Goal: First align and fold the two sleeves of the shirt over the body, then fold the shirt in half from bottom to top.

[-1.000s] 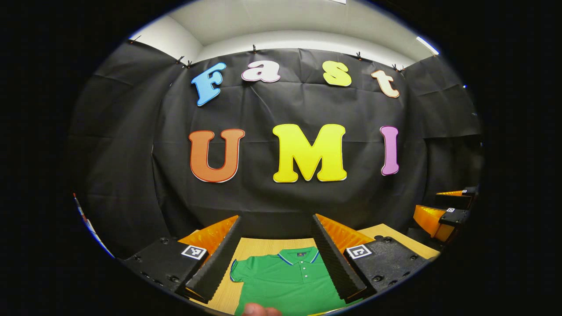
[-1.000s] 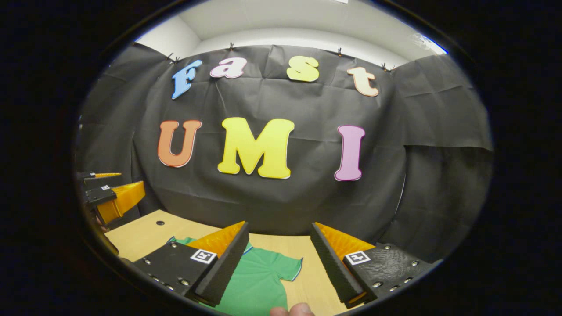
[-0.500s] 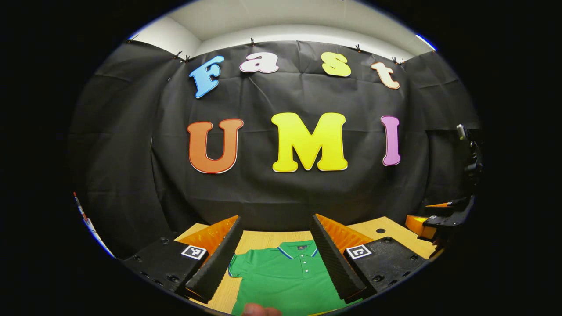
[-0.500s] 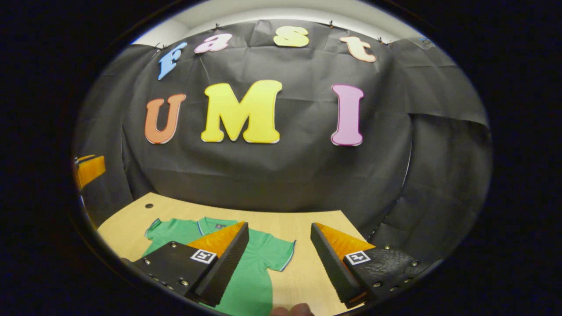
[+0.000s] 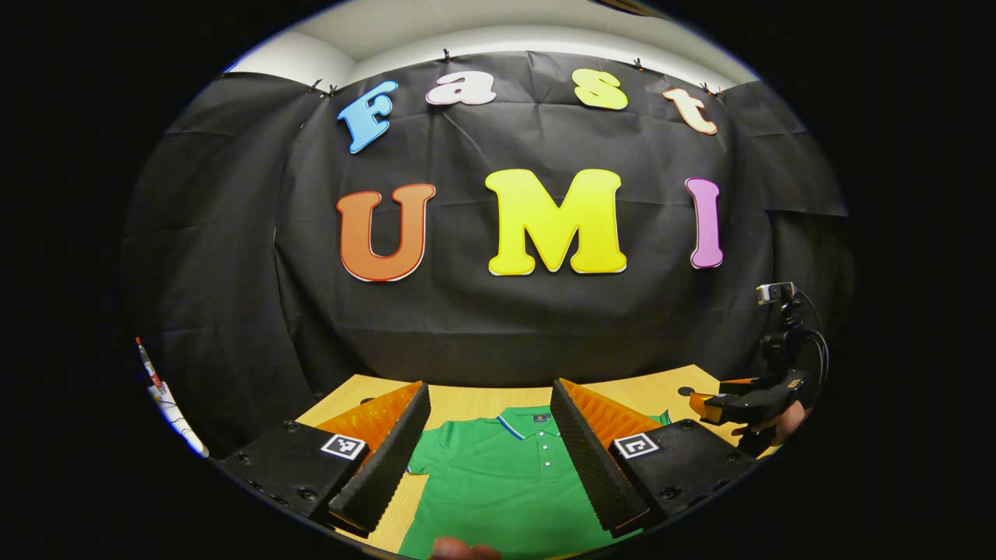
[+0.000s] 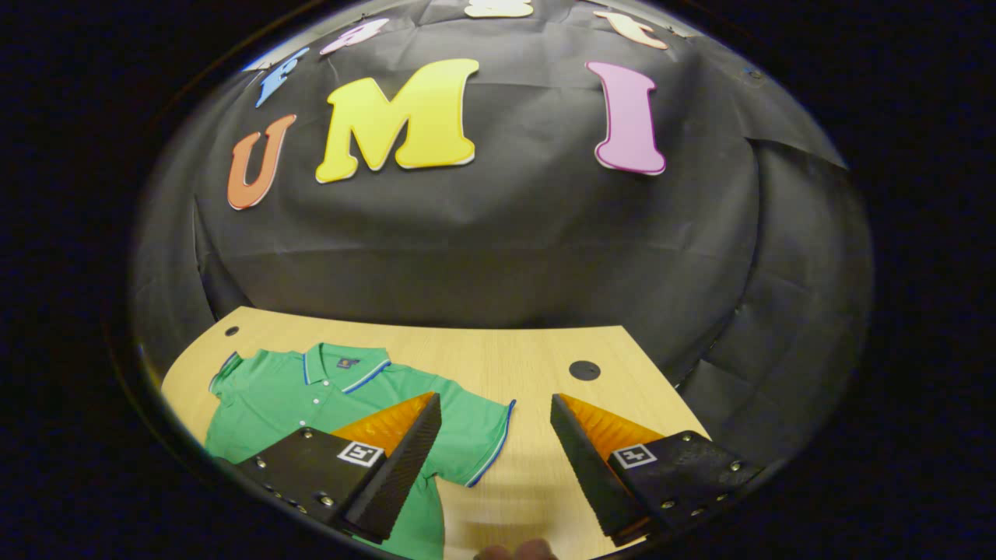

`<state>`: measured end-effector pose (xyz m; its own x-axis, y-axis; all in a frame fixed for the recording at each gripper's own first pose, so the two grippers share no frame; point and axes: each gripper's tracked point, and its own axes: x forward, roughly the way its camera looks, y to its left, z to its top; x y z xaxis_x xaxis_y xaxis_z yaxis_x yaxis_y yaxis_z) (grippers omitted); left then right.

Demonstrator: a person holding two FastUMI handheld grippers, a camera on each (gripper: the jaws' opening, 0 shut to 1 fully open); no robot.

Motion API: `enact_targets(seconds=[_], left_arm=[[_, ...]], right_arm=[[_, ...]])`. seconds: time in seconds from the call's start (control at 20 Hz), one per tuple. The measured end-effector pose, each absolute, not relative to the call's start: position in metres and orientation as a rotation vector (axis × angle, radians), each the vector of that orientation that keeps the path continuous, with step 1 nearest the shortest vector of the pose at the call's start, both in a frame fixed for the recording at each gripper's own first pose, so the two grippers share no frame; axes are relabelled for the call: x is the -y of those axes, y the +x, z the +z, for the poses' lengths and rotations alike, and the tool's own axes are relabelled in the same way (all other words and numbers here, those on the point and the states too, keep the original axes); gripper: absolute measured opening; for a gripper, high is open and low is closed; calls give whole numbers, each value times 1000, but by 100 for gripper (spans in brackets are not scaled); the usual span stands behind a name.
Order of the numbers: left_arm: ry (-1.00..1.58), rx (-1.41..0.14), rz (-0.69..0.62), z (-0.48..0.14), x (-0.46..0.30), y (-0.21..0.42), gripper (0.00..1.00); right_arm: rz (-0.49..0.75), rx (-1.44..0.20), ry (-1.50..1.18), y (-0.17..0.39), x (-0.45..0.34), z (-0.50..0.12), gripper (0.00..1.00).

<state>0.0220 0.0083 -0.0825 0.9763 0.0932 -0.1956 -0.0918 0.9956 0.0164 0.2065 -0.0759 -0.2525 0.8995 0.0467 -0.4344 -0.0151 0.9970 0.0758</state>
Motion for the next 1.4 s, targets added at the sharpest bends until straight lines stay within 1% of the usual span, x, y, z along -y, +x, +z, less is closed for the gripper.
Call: enact_targets(seconds=[0.1, 0.15, 0.25, 0.35, 0.7, 0.75, 0.8, 0.85, 0.9, 1.0, 1.1, 1.2, 1.3, 1.35, 1.4], left_arm=[[14, -216, 111, -89, -11, 23, 100], [19, -224, 119, -91, -11, 23, 100], [29, -236, 131, -97, -13, 22, 100], [36, -249, 144, -102, -15, 22, 100], [49, -294, 166, -119, -9, 24, 100], [54, -295, 165, -119, -9, 25, 100], [58, -297, 166, -121, -9, 24, 100], [60, -302, 166, -123, -10, 25, 100], [60, -306, 168, -125, -11, 25, 100], [60, -308, 174, -125, -13, 27, 100], [58, -311, 176, -127, -14, 26, 100], [62, -310, 176, -126, -13, 26, 100], [67, -310, 176, -126, -15, 23, 100], [71, -313, 177, -127, -16, 24, 100], [73, -314, 181, -128, -18, 21, 100]], right_arm=[[36, -478, 85, 224, 75, -274, 92], [36, -491, 93, 232, 76, -284, 91], [30, -520, 99, 246, 76, -308, 92], [26, -548, 102, 258, 76, -325, 91], [43, -626, 93, 279, 69, -369, 92], [47, -640, 97, 281, 68, -375, 85], [51, -651, 104, 280, 66, -379, 84], [53, -661, 110, 281, 64, -383, 81], [59, -674, 120, 279, 61, -389, 75], [62, -674, 115, 280, 60, -389, 70], [40, -683, 106, 281, 65, -394, 69], [40, -684, 135, 282, 65, -393, 31], [36, -680, 101, 282, 67, -390, 31], [35, -682, 81, 283, 65, -392, 4], [40, -683, 70, 282, 63, -391, 4]])
